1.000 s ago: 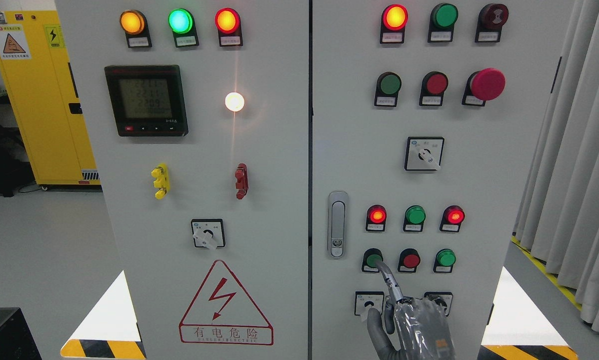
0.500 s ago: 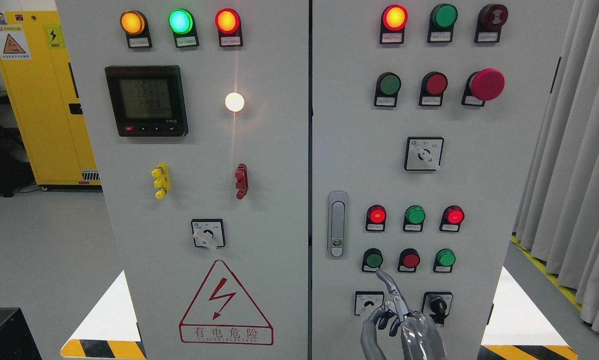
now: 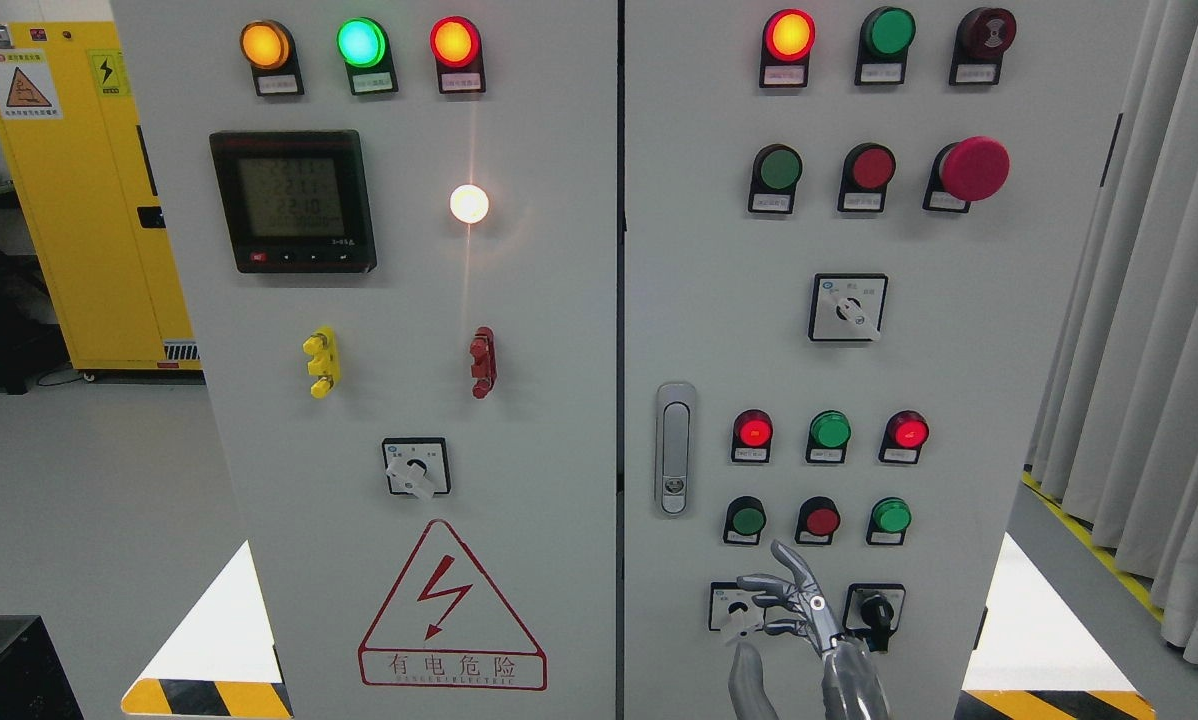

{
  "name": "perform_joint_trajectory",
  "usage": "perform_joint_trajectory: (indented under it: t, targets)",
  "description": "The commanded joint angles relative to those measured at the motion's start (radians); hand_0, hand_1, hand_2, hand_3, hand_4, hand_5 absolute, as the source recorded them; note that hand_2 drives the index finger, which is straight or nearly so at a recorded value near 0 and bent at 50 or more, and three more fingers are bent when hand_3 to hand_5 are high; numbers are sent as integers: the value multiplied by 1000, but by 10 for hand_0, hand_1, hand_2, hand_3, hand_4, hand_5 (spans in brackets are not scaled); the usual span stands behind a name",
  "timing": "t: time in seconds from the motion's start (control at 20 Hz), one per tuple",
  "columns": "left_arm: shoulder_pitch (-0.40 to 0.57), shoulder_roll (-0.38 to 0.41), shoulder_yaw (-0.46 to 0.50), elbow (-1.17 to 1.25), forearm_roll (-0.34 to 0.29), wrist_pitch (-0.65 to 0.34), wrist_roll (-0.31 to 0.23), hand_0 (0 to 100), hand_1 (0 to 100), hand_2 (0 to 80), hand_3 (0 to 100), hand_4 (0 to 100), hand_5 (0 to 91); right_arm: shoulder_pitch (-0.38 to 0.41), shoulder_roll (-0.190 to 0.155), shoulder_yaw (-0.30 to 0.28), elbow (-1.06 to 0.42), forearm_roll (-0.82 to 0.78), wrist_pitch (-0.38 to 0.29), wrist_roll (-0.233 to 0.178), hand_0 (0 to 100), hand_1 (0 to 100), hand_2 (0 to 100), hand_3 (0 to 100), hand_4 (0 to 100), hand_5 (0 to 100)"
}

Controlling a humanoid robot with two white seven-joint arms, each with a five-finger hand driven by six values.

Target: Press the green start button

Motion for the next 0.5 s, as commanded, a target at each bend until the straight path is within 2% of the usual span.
perform_joint_trajectory:
  t: [0.0, 0.45]
  targets:
    - [0, 0, 1, 0, 0, 0, 1, 120, 556, 0, 0, 0, 0, 9, -2, 11, -13, -38, 0, 0, 678, 778, 0, 0, 0, 0]
    - [0, 1, -1, 0, 0, 0, 1, 120, 556, 0, 0, 0, 0, 23, -5, 19, -19, -34, -8, 5, 633, 779, 0, 0, 0, 0]
